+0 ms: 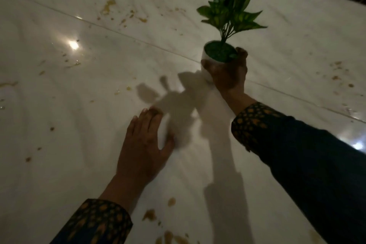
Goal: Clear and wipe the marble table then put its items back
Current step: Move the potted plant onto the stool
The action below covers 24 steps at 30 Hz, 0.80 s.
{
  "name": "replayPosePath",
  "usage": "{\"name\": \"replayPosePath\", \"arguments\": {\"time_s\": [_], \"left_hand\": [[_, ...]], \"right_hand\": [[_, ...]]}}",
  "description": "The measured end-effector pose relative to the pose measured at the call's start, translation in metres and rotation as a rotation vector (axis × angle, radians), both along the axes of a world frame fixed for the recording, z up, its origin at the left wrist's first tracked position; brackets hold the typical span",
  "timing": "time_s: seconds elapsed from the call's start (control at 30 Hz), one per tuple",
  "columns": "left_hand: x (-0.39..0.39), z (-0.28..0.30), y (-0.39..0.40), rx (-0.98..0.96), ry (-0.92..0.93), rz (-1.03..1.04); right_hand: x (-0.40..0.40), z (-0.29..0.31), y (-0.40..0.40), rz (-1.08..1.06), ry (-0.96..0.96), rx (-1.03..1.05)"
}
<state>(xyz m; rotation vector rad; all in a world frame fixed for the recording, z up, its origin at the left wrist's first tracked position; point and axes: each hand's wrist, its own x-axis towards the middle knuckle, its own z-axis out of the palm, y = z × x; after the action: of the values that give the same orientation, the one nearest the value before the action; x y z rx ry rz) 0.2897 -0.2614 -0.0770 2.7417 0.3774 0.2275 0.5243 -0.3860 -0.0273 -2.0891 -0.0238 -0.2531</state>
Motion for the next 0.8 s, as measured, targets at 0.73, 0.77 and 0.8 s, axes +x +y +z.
{"name": "replayPosePath", "arguments": {"time_s": [0.73,0.77,0.8], "left_hand": [[-0.016,0.172,-0.136,0.079,0.043,-0.252],[-0.023,0.180,-0.152,0.078,0.032,-0.269],[-0.030,0.189,-0.170,0.071,0.014,-0.286]], "right_hand": [[-0.211,0.164,-0.205,-0.005,-0.091,0.027],[-0.224,0.169,-0.228,-0.013,-0.091,0.041],[-0.239,0.173,-0.251,-0.026,-0.091,0.055]]}}
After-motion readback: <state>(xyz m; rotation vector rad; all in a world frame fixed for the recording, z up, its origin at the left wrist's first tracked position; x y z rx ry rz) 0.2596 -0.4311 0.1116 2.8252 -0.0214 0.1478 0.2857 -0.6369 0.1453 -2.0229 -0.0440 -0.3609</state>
